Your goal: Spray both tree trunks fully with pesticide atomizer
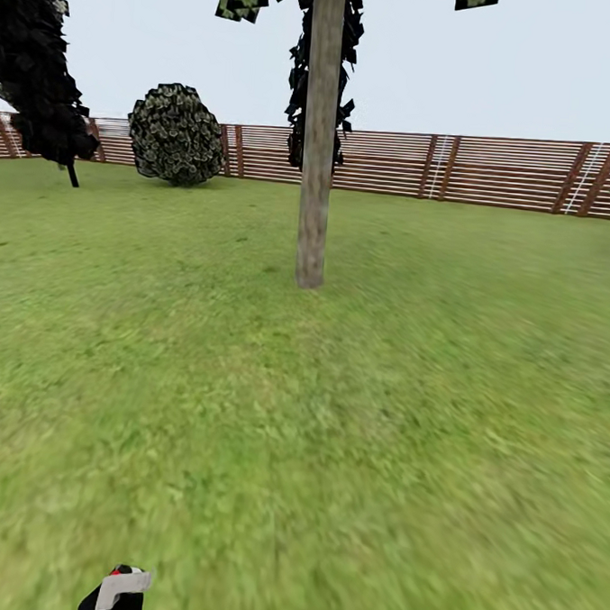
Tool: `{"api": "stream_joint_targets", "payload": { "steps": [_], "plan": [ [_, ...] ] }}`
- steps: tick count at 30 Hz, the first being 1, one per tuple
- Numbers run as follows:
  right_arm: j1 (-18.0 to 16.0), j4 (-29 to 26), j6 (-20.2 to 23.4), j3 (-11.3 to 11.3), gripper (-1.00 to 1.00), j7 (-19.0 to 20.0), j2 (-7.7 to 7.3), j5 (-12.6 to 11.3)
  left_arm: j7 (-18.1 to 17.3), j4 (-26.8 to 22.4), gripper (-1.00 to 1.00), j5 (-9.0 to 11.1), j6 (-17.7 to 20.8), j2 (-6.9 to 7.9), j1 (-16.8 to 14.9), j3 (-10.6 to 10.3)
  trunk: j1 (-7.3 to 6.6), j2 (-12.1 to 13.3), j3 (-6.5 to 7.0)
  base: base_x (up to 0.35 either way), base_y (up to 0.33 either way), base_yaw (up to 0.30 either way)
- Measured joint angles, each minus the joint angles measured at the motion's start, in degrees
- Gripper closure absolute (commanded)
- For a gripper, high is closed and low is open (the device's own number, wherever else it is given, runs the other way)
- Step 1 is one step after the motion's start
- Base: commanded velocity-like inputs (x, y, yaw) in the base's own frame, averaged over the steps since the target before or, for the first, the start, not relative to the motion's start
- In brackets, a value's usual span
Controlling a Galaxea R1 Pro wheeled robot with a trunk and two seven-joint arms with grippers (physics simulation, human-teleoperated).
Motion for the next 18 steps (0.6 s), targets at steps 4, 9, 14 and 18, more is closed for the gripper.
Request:
{"api": "stream_joint_targets", "payload": {
  "steps": [4, 9, 14, 18],
  "plan": [
    [0.0, 0.0, 0.0, -0.1, -1.00, 0.0, -0.08, 0.4, 0.0, -0.1, 1.00, 0.1, 0.1, 0.07, 0.0, 0.2, 0.00, 0.0, 0.00, 0.339, 0.000, 0.000],
    [0.0, 0.0, 0.0, 0.0, -1.00, 0.0, -0.15, 0.5, 0.0, -0.1, 1.00, 0.0, 0.1, 0.15, 0.0, 0.2, 0.00, 0.0, 0.00, 0.338, 0.000, 0.000],
    [-0.1, -1.7, 5.2, -0.2, -1.00, -0.2, -0.13, 0.4, 0.0, -0.1, 1.00, 0.0, 0.0, 0.03, -0.1, 0.1, 0.00, 0.0, 0.00, 0.339, 0.000, 0.000],
    [-0.2, -5.4, 10.1, -0.2, -1.00, -0.3, -0.13, 0.4, 0.0, 0.0, 1.00, 0.0, 0.0, 0.00, 0.0, 0.1, 0.00, 0.0, 0.00, 0.339, 0.000, 0.000]
  ]
}}
